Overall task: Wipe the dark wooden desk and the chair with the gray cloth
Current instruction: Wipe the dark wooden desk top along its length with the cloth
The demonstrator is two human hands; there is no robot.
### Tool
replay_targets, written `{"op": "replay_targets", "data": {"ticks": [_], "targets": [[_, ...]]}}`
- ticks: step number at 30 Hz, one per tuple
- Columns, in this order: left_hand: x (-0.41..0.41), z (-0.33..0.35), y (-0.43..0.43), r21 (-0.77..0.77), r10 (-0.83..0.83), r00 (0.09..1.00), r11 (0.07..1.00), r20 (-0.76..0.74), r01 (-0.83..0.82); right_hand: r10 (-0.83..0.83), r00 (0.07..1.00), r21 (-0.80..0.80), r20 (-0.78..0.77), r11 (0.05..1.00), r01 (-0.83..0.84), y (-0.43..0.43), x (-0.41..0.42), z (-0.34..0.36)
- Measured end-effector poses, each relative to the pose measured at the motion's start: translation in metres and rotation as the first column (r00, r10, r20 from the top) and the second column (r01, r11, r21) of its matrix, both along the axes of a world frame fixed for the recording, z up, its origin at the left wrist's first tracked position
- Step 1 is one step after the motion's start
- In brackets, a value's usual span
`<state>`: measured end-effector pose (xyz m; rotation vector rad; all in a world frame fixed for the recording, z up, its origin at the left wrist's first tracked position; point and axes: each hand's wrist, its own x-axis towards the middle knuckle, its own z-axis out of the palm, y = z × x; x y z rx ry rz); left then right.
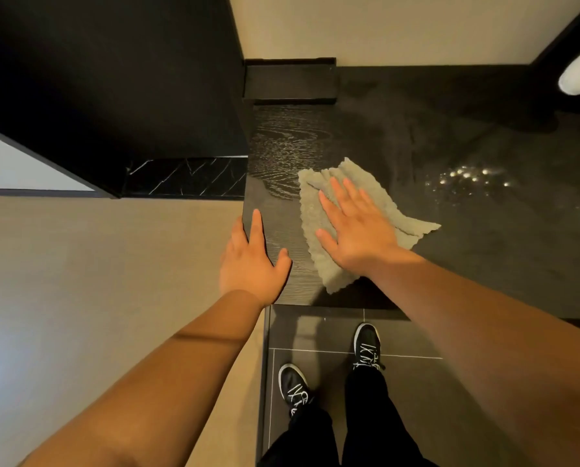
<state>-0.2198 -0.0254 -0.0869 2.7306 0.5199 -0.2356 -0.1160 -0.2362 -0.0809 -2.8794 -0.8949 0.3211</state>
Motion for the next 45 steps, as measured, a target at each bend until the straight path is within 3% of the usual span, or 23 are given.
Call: {"op": "replay_targets", "data": {"ticks": [4,9,16,20,24,26,30,33,38,42,45], "targets": [[-0.001,0.002,0.0,-0.028,0.001,1.0,1.0,0.004,-0.001,0.111,0.993,0.036,0.036,0.993,-0.112,-0.012,-0.051,-0.002],[-0.001,0.0,0.002,-0.031,0.003,1.0,1.0,-0.004,-0.003,0.183,0.983,0.035,0.009,0.983,-0.183,-0.01,-0.03,-0.002],[-0.001,0.004,0.001,-0.041,0.009,1.0,0.999,-0.014,-0.009,-0.039,0.995,-0.013,0.087,0.999,0.04,0.01,-0.017,-0.005],[0.0,0.006,0.003,-0.066,0.003,1.0,0.998,0.0,-0.003,0.049,0.973,0.209,0.227,0.973,-0.098,-0.011,-0.072,-0.011],[-0.001,0.005,0.002,-0.056,0.006,1.0,0.998,-0.004,-0.006,0.175,0.983,-0.01,0.044,0.984,-0.175,-0.02,-0.062,-0.004],[0.0,0.004,0.001,-0.056,0.009,1.0,0.998,-0.006,-0.009,0.153,0.988,-0.086,-0.009,0.984,-0.153,-0.019,-0.04,-0.002],[0.001,0.006,0.0,-0.041,0.01,1.0,0.999,-0.017,-0.011,-0.04,0.998,-0.071,0.042,0.997,0.043,-0.012,-0.021,-0.001],[-0.002,0.006,0.001,-0.049,0.013,1.0,0.999,-0.016,-0.014,-0.124,0.991,-0.047,0.045,0.991,0.126,-0.009,-0.053,-0.005],[-0.001,0.004,0.002,-0.054,0.004,1.0,0.999,-0.002,-0.004,0.009,1.0,-0.102,0.018,0.995,-0.007,-0.013,-0.088,0.002],[0.001,0.003,0.001,-0.048,-0.007,1.0,0.999,-0.003,0.007,0.084,0.996,-0.088,-0.01,0.993,-0.085,-0.001,-0.059,0.002],[0.0,0.002,0.001,-0.035,-0.008,1.0,0.999,-0.005,0.007,0.056,0.998,-0.099,0.004,0.994,-0.055,0.022,-0.027,0.0]]}}
